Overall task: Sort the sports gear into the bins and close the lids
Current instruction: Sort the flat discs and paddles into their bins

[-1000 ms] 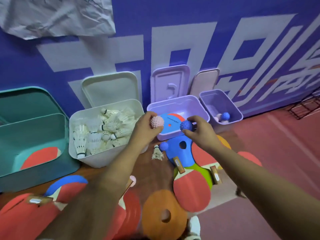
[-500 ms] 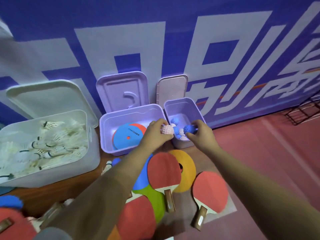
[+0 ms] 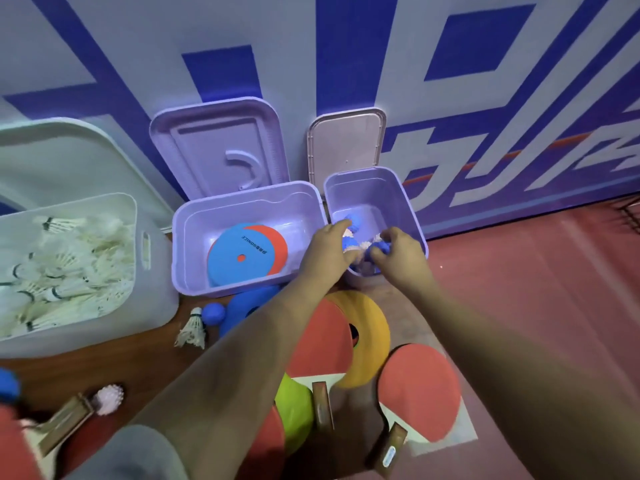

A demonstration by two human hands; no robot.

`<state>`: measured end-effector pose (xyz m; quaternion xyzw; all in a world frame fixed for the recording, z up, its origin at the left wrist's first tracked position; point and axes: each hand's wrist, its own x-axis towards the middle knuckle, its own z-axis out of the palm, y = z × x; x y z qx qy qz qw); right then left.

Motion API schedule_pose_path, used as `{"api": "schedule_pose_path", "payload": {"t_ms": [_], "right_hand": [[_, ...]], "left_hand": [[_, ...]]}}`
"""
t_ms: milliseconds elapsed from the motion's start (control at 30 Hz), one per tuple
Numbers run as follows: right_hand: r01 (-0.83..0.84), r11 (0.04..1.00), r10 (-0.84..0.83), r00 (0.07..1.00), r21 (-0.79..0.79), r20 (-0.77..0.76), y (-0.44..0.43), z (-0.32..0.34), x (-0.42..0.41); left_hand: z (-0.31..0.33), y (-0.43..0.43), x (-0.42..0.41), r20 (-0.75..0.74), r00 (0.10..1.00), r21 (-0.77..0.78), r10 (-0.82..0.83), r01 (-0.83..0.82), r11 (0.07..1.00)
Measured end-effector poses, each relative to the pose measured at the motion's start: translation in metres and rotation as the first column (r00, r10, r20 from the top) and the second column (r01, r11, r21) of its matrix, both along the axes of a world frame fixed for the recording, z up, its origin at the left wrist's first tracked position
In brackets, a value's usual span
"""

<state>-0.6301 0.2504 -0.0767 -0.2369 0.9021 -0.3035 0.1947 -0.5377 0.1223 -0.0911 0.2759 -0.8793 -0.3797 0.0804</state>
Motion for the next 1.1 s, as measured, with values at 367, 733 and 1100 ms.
{"api": "schedule_pose_path", "payload": {"t_ms": [367, 733, 1100], "right_hand": [[-0.314, 0.931, 0.295, 0.948, -0.187, -0.124, -0.017, 0.026, 0.108], [-0.563, 0.825, 0.558, 0.826, 0.051, 0.085, -0.106, -0.032, 0.224], [-0.602, 0.726, 0.612, 0.786, 0.332, 0.088, -0.177, -0.086, 0.254]], "left_hand": [[0.0, -0.019, 0.182, 0.048, 0.945, 0.097, 0.323, -0.326, 0.94], [-0.044, -0.082, 0.297, 0.29, 0.806, 0.002, 0.516, -0.54, 0.842], [-0.094, -0.116, 0.301, 0.321, 0.913, 0.085, 0.251, -0.291, 0.953]]}}
